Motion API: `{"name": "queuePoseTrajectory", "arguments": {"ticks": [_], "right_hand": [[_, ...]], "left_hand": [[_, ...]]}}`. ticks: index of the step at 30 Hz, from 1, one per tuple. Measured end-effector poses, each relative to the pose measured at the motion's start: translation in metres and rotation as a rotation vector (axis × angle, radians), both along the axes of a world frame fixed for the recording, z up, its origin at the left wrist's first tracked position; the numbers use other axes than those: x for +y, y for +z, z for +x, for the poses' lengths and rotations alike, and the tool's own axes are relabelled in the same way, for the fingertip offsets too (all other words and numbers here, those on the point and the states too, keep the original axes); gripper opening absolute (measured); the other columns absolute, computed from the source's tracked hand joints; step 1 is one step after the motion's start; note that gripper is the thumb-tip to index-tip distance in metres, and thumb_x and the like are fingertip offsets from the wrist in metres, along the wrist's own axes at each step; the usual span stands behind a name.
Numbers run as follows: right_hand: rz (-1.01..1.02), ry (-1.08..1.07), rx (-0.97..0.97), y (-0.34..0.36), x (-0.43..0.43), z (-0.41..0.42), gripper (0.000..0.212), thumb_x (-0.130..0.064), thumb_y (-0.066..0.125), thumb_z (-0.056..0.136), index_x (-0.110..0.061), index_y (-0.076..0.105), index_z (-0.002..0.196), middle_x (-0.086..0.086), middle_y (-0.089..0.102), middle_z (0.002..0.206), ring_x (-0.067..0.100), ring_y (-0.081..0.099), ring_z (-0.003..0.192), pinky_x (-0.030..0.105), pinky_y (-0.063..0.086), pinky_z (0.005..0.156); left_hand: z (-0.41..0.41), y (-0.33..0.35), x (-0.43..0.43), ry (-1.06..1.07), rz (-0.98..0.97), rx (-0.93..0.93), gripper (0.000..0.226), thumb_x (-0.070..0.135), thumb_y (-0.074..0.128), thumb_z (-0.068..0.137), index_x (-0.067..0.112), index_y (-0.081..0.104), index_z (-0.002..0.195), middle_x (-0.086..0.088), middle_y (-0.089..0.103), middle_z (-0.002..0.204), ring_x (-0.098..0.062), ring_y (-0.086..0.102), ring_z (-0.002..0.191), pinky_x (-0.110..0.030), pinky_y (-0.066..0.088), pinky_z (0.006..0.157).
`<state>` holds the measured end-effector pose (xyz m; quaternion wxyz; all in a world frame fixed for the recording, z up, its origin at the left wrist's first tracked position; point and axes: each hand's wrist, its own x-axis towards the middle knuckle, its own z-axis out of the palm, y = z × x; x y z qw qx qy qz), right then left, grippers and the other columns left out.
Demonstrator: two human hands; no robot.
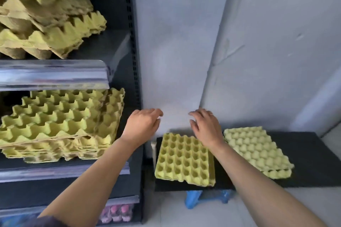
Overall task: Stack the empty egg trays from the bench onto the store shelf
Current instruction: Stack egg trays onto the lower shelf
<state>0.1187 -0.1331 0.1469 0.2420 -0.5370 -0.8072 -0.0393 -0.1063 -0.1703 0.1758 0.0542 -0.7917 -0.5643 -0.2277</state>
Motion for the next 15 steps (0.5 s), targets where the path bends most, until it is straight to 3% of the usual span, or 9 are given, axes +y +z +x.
{"name": "queuePoseTrajectory", "arguments": {"ticks": [8,15], "right_hand": [[-0.349,-0.081,-0.014,-0.052,0.016,0.131,0.031,-0.026,0.050,0.095,-0.020,0.057,0.124,0.002,0.057,0.122,0.025,0.054,0.112,0.038,0.048,0.087],[-0.610,-0.116,-0.097,-0.107,0.036,0.167,0.033,-0.031,0.047,0.096,-0.023,0.052,0.127,0.002,0.053,0.118,0.024,0.055,0.109,0.035,0.048,0.080]], "left_hand": [[0.111,-0.070,0.028,0.003,-0.363,-0.040,0.028,0.028,0.041,0.096,0.027,0.054,0.120,0.008,0.064,0.106,-0.020,0.062,0.093,-0.032,0.049,0.077],[0.129,-0.130,0.055,0.026,-0.542,0.000,0.025,0.026,0.040,0.095,0.027,0.057,0.113,0.007,0.064,0.104,-0.020,0.059,0.092,-0.028,0.043,0.075]]}}
